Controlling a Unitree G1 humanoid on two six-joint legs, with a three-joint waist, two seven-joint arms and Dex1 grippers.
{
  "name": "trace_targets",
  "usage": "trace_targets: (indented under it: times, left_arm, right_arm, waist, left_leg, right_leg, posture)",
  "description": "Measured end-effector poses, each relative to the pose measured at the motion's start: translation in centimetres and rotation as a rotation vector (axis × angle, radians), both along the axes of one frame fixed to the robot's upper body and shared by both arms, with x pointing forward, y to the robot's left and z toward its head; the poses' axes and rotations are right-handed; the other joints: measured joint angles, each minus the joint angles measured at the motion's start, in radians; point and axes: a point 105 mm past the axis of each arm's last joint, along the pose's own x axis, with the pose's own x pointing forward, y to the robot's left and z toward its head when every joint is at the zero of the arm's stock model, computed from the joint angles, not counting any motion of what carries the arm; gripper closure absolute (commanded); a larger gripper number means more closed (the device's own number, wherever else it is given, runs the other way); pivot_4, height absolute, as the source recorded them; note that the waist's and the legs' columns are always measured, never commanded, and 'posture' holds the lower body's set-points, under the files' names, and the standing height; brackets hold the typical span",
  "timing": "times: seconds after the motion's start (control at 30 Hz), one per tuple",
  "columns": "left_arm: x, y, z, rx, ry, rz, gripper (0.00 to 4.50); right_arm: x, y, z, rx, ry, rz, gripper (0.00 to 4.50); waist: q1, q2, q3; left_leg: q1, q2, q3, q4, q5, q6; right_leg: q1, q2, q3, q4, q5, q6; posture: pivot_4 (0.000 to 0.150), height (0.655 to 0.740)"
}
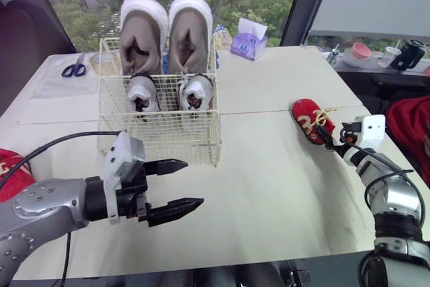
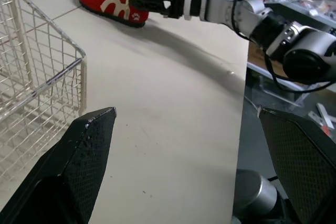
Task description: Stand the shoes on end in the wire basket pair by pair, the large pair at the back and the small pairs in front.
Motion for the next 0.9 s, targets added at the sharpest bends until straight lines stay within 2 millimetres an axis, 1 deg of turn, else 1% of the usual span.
trace_targets:
  times: [0.1, 0.23, 0.4, 0.47, 0.57, 0.63, 0.7, 0.77, 0.83, 0.9]
  left_arm:
    - [0.2, 0.0, 0.2, -0.004, -0.009, -0.001, 0.03]
    - [0.3, -0.1, -0.3, 0.017, -0.002, 0.001, 0.03]
    - [0.6, 0.1, -0.4, 0.031, -0.014, 0.024, 0.03]
    - [0.7, 0.1, -0.5, 0.041, -0.017, 0.031, 0.03]
    - [0.7, 0.2, -0.5, 0.045, -0.018, 0.035, 0.0]
    - [0.7, 0.2, -0.5, 0.046, -0.017, 0.035, 0.0]
    - [0.8, 0.3, -0.4, 0.045, -0.017, 0.05, 0.0]
    - [1.3, 0.7, -0.1, 0.058, -0.041, 0.098, 0.0]
    - [2.2, 1.5, 1.2, 0.069, -0.117, 0.174, 0.0]
    - [3.0, 2.5, 2.7, 0.055, -0.166, 0.218, 0.0]
  right_arm:
    - [0.8, 0.2, -0.3, 0.028, 0.008, 0.027, 0.0]
    - [1.5, 0.9, -1.3, 0.046, 0.038, 0.066, 0.0]
    - [1.9, 1.8, -3.5, 0.063, 0.099, 0.089, 0.0]
    - [2.3, 1.9, -3.3, 0.067, 0.092, 0.088, 0.0]
    - [2.8, 1.9, -3.2, 0.071, 0.09, 0.084, 0.85]
    - [2.9, 1.9, -3.2, 0.064, 0.086, 0.081, 1.84]
    - [3.0, 1.9, -2.9, 0.059, 0.069, 0.082, 2.61]
    - [3.0, 1.9, -2.8, 0.056, 0.064, 0.082, 2.8]
    - [2.8, 1.8, -2.8, 0.05, 0.058, 0.079, 2.8]
    - [2.6, 1.9, -2.2, 0.033, 0.039, 0.08, 2.8]
  waist:
    - [-0.005, 0.0, 0.0]
    - [-0.007, 0.0, 0.0]
    - [-0.006, 0.0, 0.0]
    - [-0.01, 0.0, 0.0]
    - [-0.015, 0.0, 0.0]
    - [-0.019, 0.0, 0.0]
    - [-0.022, 0.0, 0.0]
    - [-0.022, 0.0, 0.0]
    - [-0.02, 0.0, 0.0]
    - [-0.021, 0.001, 0.001]
  left_leg:
    - [0.001, 0.0, 0.001, 0.0, 0.0, 0.0]
    - [0.005, 0.0, 0.002, 0.0, -0.001, 0.001]
    - [0.006, 0.0, 0.003, 0.0, -0.001, 0.001]
    - [0.007, 0.0, 0.003, -0.001, -0.001, 0.001]
    - [0.008, 0.0, 0.003, -0.001, -0.001, 0.002]
    - [0.008, 0.0, 0.003, -0.001, -0.001, 0.002]
    - [0.009, 0.0, 0.003, -0.002, -0.001, 0.002]
    - [0.011, 0.0, 0.003, -0.002, -0.001, 0.002]
    - [0.011, 0.0, 0.003, -0.002, -0.001, 0.002]
    - [0.011, 0.0, 0.003, -0.002, -0.001, 0.002]
  right_leg:
    - [0.001, 0.001, 0.002, 0.0, 0.0, 0.0]
    - [0.004, 0.001, 0.002, 0.0, 0.0, 0.0]
    - [0.005, 0.001, 0.003, 0.0, 0.0, 0.0]
    - [0.006, 0.001, 0.004, 0.0, 0.0, 0.0]
    - [0.006, 0.001, 0.004, 0.0, 0.0, 0.0]
    - [0.006, 0.001, 0.004, 0.0, 0.0, 0.001]
    - [0.007, 0.0, 0.004, 0.0, 0.0, 0.001]
    - [0.009, 0.0, 0.004, 0.0, -0.001, 0.001]
    - [0.01, 0.0, 0.004, 0.0, -0.001, 0.002]
    - [0.009, 0.0, 0.004, 0.0, -0.001, 0.002]
  posture:
    - [0.15, 0.74]
    - [0.15, 0.74]
    - [0.15, 0.74]
    - [0.15, 0.74]
    - [0.15, 0.74]
    - [0.15, 0.74]
    - [0.15, 0.74]
    - [0.15, 0.74]
    - [0.15, 0.74]
    - [0.15, 0.74]
